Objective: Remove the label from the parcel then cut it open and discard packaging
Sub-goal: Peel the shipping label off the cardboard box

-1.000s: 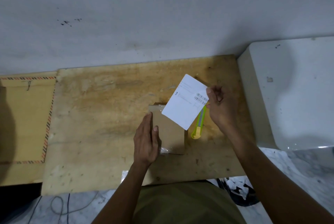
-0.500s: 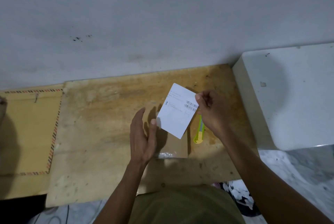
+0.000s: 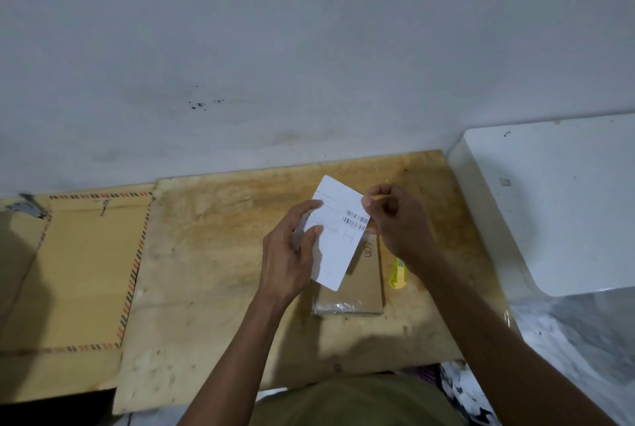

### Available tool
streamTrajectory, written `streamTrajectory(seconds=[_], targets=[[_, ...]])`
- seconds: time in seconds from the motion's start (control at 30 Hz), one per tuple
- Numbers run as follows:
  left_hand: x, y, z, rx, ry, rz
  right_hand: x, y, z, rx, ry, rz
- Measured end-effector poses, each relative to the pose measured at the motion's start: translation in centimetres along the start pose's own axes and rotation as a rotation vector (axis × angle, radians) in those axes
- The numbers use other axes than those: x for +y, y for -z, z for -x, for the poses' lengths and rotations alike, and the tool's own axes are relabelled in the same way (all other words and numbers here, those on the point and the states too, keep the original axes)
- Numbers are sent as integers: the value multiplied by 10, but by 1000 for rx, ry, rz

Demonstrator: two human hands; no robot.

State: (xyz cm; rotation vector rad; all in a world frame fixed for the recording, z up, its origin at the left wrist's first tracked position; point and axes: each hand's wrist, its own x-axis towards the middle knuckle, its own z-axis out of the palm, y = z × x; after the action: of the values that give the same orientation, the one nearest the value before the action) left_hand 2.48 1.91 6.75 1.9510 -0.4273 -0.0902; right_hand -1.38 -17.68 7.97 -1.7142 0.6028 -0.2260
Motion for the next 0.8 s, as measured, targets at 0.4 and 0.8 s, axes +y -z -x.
streamTrajectory(seconds=[0.4, 0.8], targets=[[4, 7, 8, -34, 60, -63, -5, 9, 16, -31, 99, 82], [12, 16, 6, 9, -23, -139, -14, 0, 24, -98, 801, 828]])
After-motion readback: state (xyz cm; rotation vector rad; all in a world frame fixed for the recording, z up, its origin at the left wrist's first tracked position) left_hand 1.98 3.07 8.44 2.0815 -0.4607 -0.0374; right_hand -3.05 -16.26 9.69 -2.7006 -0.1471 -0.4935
